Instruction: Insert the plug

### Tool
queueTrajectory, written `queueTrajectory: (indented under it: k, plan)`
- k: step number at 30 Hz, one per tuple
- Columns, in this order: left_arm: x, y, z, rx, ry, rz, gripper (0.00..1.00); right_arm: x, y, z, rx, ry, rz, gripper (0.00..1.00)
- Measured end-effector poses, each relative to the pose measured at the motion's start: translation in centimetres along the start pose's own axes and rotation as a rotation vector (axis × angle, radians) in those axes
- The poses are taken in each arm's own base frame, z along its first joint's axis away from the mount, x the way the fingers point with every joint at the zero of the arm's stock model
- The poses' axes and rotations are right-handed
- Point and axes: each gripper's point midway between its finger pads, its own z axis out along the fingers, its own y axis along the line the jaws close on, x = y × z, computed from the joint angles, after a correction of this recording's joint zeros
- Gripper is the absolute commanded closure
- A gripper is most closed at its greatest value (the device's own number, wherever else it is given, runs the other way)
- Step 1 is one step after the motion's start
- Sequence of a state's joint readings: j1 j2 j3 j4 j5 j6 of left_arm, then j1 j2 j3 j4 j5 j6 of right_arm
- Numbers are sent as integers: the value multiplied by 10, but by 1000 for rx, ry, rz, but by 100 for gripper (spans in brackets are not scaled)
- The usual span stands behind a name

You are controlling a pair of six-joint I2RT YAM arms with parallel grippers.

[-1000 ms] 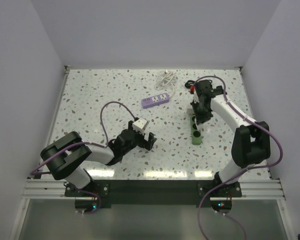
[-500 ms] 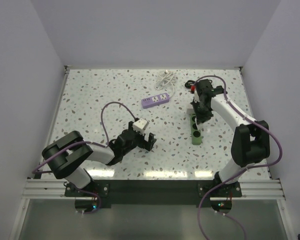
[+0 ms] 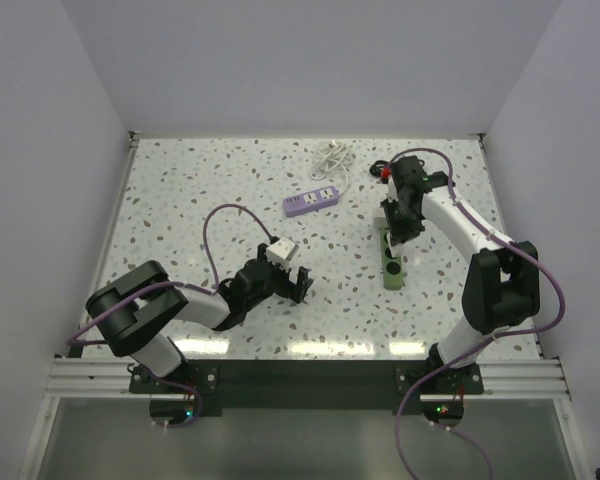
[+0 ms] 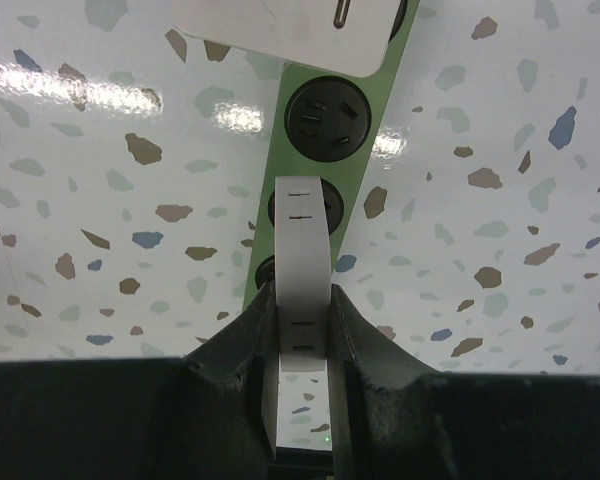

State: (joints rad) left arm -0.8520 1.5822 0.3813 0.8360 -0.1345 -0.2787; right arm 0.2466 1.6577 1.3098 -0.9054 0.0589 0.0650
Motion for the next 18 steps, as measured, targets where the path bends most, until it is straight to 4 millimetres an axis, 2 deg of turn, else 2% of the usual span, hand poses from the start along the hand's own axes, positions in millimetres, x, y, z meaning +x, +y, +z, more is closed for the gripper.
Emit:
queueTrajectory:
  k: [18]
  plan:
    - [1,0,0,0,3,0,0,-1,1,1,0,-3,14,100]
